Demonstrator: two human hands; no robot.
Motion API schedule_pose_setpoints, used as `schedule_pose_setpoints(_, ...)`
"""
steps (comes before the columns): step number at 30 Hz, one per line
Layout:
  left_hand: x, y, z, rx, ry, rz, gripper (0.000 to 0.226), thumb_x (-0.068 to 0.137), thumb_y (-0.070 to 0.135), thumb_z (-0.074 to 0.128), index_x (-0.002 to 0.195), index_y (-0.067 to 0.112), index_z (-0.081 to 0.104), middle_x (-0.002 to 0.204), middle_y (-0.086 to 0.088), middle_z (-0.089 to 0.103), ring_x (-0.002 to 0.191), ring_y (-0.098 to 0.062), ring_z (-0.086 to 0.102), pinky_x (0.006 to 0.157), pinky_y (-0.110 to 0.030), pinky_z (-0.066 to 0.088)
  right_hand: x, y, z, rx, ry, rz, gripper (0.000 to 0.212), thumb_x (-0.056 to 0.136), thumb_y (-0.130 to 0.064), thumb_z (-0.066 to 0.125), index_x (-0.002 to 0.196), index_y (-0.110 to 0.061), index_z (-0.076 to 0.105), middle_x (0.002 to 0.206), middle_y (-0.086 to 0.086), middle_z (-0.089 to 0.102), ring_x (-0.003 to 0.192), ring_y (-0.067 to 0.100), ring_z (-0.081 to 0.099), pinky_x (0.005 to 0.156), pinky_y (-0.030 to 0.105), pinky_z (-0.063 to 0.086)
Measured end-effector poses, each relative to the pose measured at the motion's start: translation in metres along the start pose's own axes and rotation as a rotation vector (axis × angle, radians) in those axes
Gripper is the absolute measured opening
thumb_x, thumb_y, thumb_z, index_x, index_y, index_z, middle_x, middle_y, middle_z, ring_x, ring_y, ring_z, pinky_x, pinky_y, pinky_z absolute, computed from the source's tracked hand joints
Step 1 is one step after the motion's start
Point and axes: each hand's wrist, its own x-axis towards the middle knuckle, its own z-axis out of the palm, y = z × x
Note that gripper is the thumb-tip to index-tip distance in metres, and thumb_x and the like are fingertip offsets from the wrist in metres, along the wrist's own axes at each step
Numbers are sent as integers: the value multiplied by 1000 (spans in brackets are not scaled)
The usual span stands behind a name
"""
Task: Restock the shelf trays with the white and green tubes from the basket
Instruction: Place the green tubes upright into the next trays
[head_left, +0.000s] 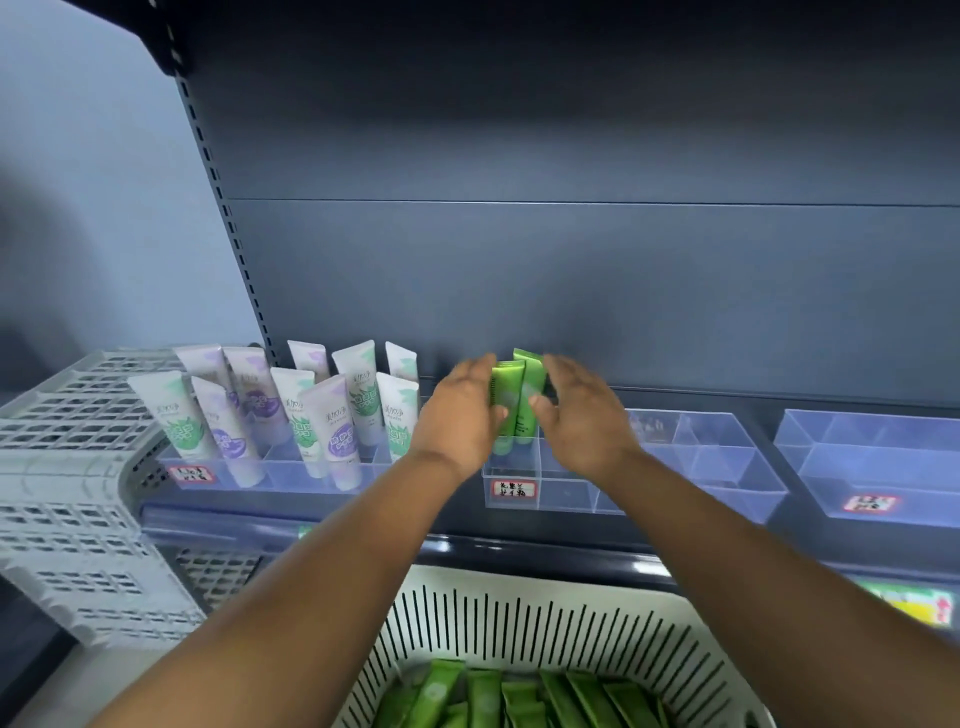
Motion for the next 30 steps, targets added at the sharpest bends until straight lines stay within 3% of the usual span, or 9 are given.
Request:
schedule_pose_setpoints(5, -61, -4, 1, 155, -67, 92, 63, 95, 21, 52, 149, 9, 23, 153, -8, 31, 141, -21, 29, 114, -25, 20, -66, -8, 15, -110, -131, -21, 63, 99, -37, 41, 152, -12, 18, 158, 6, 23, 145, 21, 21, 120, 33, 15)
schedule_pose_setpoints(11, -131, -31, 21, 305, -232, 32, 66, 100, 35, 39, 153, 11, 7, 161, -6, 10, 149, -19, 10, 120, -29, 11, -140, -15, 38, -131, -304, 72, 65, 101, -40, 35, 154, -16, 6, 162, 1, 6, 149, 18, 5, 122, 35, 6)
schedule_pose_setpoints(20, -203, -66, 72, 328, -444, -72, 69, 98, 33, 46, 153, 10, 10, 161, -4, 10, 149, -17, 11, 121, -32, 14, -209, -10, 94, -102, -476, 148, 65, 99, -38, 38, 153, -15, 11, 161, 4, 13, 148, 19, 12, 121, 36, 10)
schedule_pose_setpoints(25, -213, -82, 96, 332, -577, -104, 72, 95, 27, 52, 152, 12, 11, 161, -5, 12, 148, -21, 13, 120, -36, 18, -219, 0, 121, -109, -611, 175, 64, 100, -37, 40, 153, -15, 11, 161, 3, 12, 149, 21, 10, 121, 39, 10)
schedule_pose_setpoints(30, -213, -98, 118, 319, -687, -151, 68, 96, 26, 47, 153, 14, 11, 161, -6, 7, 149, -26, 4, 121, -41, 12, -223, 4, 149, -139, -726, 133, 64, 99, -32, 40, 153, -14, 11, 160, 6, 13, 148, 23, 12, 120, 39, 13)
